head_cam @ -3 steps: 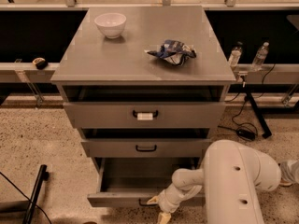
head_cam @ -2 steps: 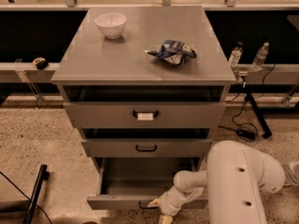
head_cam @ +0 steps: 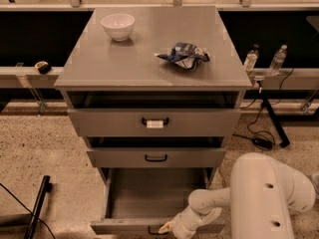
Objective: Open bottom drawer
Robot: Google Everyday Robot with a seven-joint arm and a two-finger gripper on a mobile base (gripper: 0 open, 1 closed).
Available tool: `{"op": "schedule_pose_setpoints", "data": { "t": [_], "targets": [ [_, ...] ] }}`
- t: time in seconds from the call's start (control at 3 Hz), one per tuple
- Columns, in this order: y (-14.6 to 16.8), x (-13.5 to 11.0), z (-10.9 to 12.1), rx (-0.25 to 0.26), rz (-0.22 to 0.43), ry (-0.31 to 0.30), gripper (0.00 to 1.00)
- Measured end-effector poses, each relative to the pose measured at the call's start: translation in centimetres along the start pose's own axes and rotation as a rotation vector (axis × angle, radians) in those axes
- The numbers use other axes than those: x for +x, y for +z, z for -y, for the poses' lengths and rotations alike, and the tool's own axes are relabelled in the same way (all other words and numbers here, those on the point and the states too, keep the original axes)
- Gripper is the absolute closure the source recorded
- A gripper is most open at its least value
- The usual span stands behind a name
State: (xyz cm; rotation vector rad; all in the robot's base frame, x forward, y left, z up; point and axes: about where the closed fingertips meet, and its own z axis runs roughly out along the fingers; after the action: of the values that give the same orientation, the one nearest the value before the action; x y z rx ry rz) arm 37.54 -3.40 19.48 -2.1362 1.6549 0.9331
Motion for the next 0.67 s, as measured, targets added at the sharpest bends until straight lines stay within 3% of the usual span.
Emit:
{"op": "schedule_pose_setpoints", "data": {
  "t": [0.67],
  "targets": [
    [-0.89, -0.28, -2.14, 0.014, 0.022, 0.023, 0.31]
  ]
}}
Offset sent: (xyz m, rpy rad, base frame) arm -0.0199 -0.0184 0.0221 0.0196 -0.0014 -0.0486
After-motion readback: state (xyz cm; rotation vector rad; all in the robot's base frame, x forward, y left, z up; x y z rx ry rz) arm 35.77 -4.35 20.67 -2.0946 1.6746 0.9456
